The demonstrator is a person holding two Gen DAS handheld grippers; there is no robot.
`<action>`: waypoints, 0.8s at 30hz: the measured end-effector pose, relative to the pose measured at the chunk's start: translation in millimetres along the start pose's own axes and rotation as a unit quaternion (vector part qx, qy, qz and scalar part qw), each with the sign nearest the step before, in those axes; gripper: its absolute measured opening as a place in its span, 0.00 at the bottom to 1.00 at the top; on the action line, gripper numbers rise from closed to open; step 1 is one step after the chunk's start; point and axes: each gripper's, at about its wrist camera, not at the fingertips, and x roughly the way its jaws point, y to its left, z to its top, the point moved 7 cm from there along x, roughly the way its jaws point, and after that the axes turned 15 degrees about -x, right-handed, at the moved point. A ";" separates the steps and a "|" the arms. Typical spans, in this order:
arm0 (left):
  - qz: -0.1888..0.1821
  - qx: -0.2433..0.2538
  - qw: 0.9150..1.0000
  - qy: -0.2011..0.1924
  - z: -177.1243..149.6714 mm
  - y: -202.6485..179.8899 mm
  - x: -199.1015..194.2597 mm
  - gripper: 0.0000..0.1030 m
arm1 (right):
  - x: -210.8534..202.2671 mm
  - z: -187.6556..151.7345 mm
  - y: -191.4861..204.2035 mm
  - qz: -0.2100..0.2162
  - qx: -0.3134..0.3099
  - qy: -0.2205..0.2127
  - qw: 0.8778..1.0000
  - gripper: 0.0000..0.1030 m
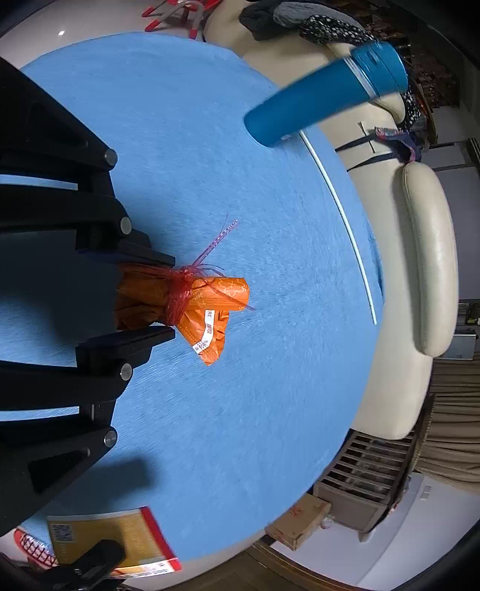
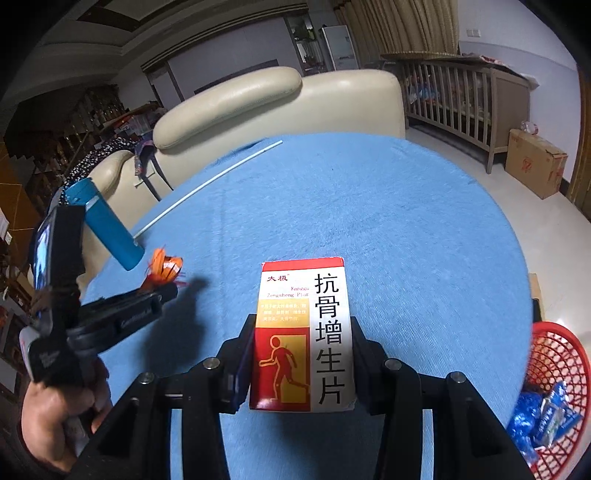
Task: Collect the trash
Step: 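Grasp the orange mesh bag with the left gripper while the right lifts the medicine box, then carry the orange bag and medicine box over the red basket with both grippers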
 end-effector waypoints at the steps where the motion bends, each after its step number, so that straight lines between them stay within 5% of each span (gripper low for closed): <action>1: -0.001 -0.001 1.000 -0.002 0.7 -0.3 -1.9 0.32 | -3.7 -0.5 2.5 -0.001 -0.001 -0.002 1.000 0.46; 24: -0.011 -0.033 0.998 -0.045 -25.7 26.8 -67.1 0.32 | -61.4 -5.8 38.5 0.005 -0.029 -0.052 0.998 0.46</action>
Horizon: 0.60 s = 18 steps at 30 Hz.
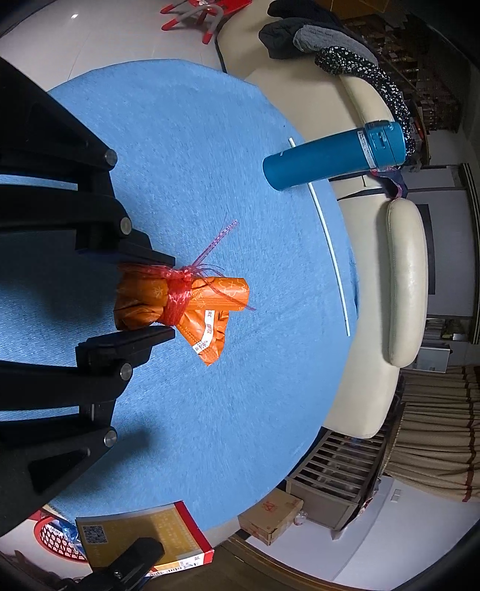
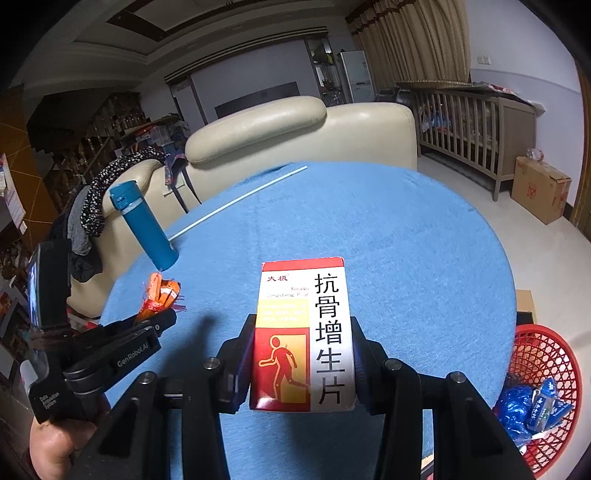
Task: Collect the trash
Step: 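Carry the orange bag and medicine box over the red basket with both grippers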
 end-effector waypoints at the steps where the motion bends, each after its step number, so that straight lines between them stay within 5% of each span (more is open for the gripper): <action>1: -0.001 0.000 1.000 -0.002 -0.6 0.1 -2.3 0.31 | -2.0 0.0 0.4 0.000 0.000 -0.002 1.000 0.46; 18: -0.009 0.014 1.000 -0.020 -6.5 -17.4 -29.0 0.31 | -29.2 2.8 -5.9 0.004 0.011 -0.035 0.999 0.46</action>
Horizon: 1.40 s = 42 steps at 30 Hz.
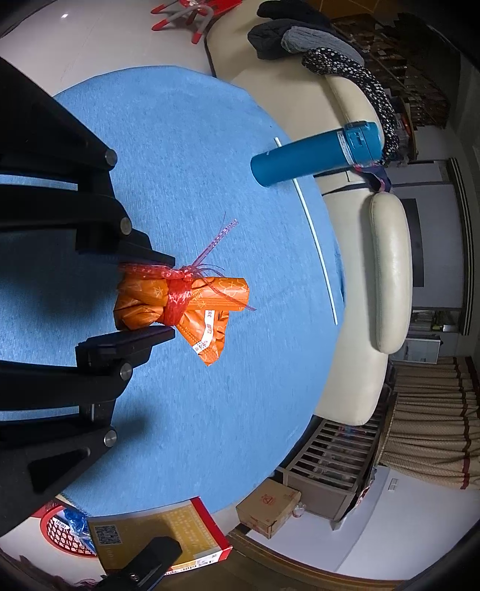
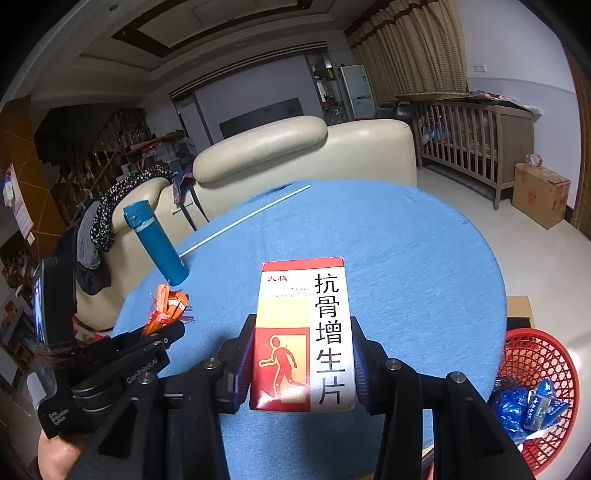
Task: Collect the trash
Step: 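Carry the orange bag and medicine box over the red basket with both grippers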
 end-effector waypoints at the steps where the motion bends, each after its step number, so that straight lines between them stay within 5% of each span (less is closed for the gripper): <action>1: -0.001 0.003 1.000 0.000 -1.0 -3.3 -1.2 0.31 | -1.1 -0.6 -1.8 0.000 0.002 -0.001 1.000 0.46; 18: -0.013 0.059 0.998 0.012 -24.1 -54.8 -3.9 0.31 | -13.2 -16.4 -41.6 -0.006 0.049 -0.012 0.999 0.46; 42: -0.059 0.170 0.983 0.045 -74.1 -193.0 -4.1 0.31 | -65.1 -79.5 -184.2 -0.070 0.173 -0.026 0.982 0.46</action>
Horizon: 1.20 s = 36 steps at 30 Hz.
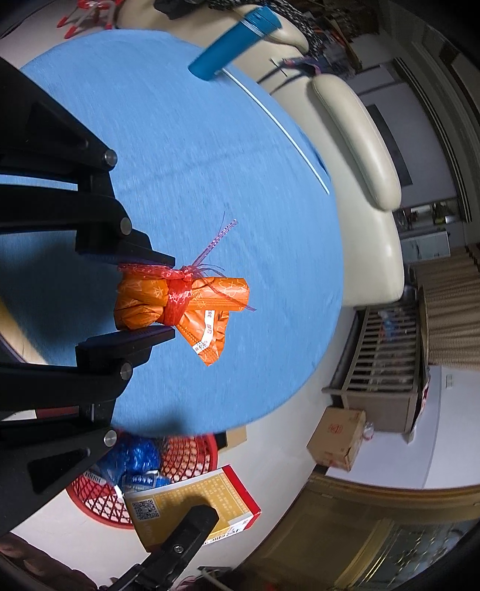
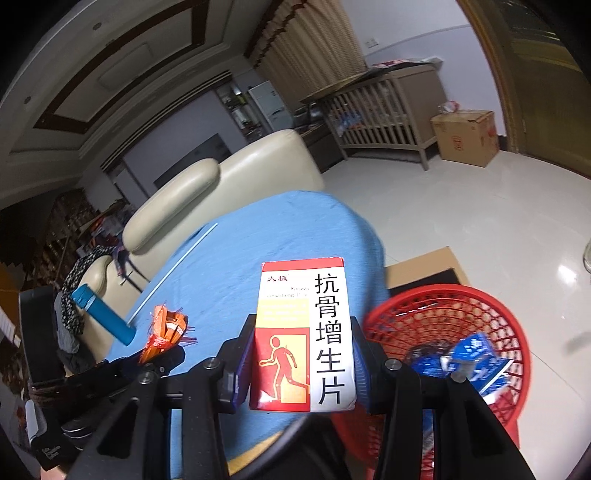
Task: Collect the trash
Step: 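Carry the orange bag and medicine box over the red basket with both grippers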
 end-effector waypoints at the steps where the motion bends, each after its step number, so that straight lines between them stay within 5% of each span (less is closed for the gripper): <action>1: -0.003 0.005 1.000 0.001 -1.0 -6.1 0.7 0.31 | -0.7 0.6 -4.1 -0.003 0.003 0.000 1.000 0.46; 20: -0.038 0.063 0.997 0.022 -25.0 -79.0 10.5 0.31 | -25.5 -27.8 -113.9 -0.079 0.065 0.012 0.995 0.46; 36: -0.053 0.093 0.993 0.040 -40.6 -116.9 17.8 0.31 | -14.5 -39.3 -145.0 -0.088 0.062 0.041 0.993 0.46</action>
